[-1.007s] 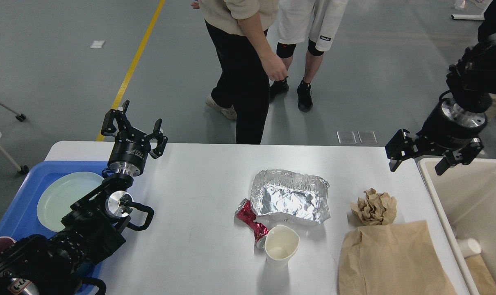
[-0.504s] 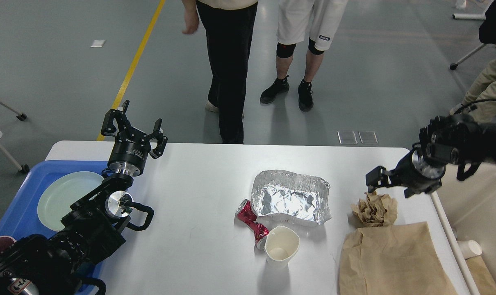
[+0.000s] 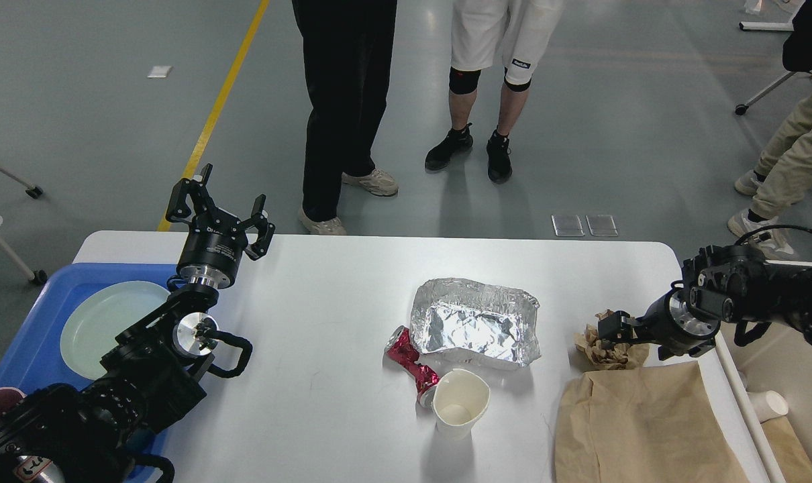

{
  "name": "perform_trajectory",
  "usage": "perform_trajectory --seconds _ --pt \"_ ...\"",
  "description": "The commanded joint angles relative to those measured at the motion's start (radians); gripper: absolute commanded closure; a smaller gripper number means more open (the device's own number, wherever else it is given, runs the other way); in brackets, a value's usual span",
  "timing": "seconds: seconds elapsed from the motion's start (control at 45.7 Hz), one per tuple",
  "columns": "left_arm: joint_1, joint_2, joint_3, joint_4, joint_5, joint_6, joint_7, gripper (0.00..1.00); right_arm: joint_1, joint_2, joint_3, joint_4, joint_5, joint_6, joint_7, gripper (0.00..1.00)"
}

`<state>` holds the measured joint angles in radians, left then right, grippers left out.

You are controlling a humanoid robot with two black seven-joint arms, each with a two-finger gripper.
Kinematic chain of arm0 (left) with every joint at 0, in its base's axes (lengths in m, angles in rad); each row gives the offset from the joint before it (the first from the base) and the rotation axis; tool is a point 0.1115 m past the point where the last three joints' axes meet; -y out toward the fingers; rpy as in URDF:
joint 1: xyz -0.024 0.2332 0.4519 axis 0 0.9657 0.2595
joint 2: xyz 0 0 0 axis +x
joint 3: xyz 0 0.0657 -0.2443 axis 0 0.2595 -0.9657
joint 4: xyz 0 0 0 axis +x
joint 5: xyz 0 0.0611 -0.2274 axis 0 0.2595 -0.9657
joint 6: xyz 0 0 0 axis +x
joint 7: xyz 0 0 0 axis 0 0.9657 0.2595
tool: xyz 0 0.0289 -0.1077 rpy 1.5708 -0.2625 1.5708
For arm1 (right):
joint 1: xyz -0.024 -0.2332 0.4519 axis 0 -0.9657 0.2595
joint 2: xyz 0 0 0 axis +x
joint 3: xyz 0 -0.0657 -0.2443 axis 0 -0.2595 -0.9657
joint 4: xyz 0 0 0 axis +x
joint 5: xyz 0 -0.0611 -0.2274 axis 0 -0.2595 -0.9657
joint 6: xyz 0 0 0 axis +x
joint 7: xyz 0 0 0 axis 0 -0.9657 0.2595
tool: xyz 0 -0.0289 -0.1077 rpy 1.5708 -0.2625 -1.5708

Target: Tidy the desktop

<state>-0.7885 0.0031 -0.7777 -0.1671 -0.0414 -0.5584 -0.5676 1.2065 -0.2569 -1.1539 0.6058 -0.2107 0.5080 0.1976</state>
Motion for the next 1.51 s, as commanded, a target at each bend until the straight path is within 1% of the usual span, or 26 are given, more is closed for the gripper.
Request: perform_trajectory --seconds 0.0,0.175,0.394,0.46,0.525,0.547,0.569,0.701,0.766,0.876,0.898,0.985,1.16,1.248,1.489 --pt "0.0 0.0 0.0 0.0 0.0 0.0 0.0 0.03 -0.034 0.022 0.0 -0.011 0.001 -0.045 -0.001 0.0" --pt "0.0 0.0 0.0 0.0 0.0 0.0 0.0 0.03 -0.084 0.05 0.022 -0.041 0.014 -0.134 -0.001 0.0" --pt "0.0 0.0 0.0 0.0 0.0 0.0 0.0 0.03 -0.133 0.071 0.048 -0.044 0.057 -0.284 0.0 0.0" --pt "0.0 0.0 0.0 0.0 0.0 0.0 0.0 0.03 -0.136 0.073 0.048 -0.046 0.073 -0.313 0.0 0.02" --pt "0.0 0.0 0.0 0.0 0.0 0.0 0.0 0.03 -0.134 0.073 0.048 -0.046 0.083 -0.321 0.0 0.04" --pt "0.0 0.001 0.0 0.0 0.0 0.0 0.0 0.03 -0.133 0.073 0.048 -0.046 0.086 -0.321 0.0 0.07" --pt "0.0 0.0 0.0 0.0 0.0 0.0 0.0 0.03 -0.133 0.073 0.048 -0.046 0.086 -0.322 0.0 0.13" --pt "0.0 0.0 0.0 0.0 0.0 0.0 0.0 0.03 -0.119 0.073 0.046 -0.035 0.085 -0.306 0.0 0.52" --pt "0.0 0.0 0.0 0.0 0.0 0.0 0.002 0.03 -0.114 0.073 0.043 -0.029 0.085 -0.299 0.0 0.66" --pt "0.0 0.0 0.0 0.0 0.0 0.0 0.0 0.03 -0.101 0.071 0.033 -0.026 0.085 -0.254 -0.001 0.98" --pt "0.0 0.0 0.0 0.0 0.0 0.0 0.0 0.03 -0.097 0.071 0.029 -0.026 0.085 -0.235 -0.001 1.0" --pt "0.0 0.0 0.0 0.0 0.0 0.0 0.0 0.03 -0.081 0.065 0.023 -0.026 0.083 -0.151 -0.001 1.0" --pt "0.0 0.001 0.0 0.0 0.0 0.0 0.0 0.03 -0.016 0.056 0.017 -0.026 0.083 -0.108 -0.001 1.0" --pt "0.0 0.0 0.0 0.0 0.0 0.0 0.0 0.03 0.018 0.031 0.017 -0.026 0.082 -0.079 -0.001 1.0" --pt "0.0 0.0 0.0 0.0 0.0 0.0 0.0 0.03 0.16 -0.016 0.016 -0.017 0.08 0.165 0.0 1.0"
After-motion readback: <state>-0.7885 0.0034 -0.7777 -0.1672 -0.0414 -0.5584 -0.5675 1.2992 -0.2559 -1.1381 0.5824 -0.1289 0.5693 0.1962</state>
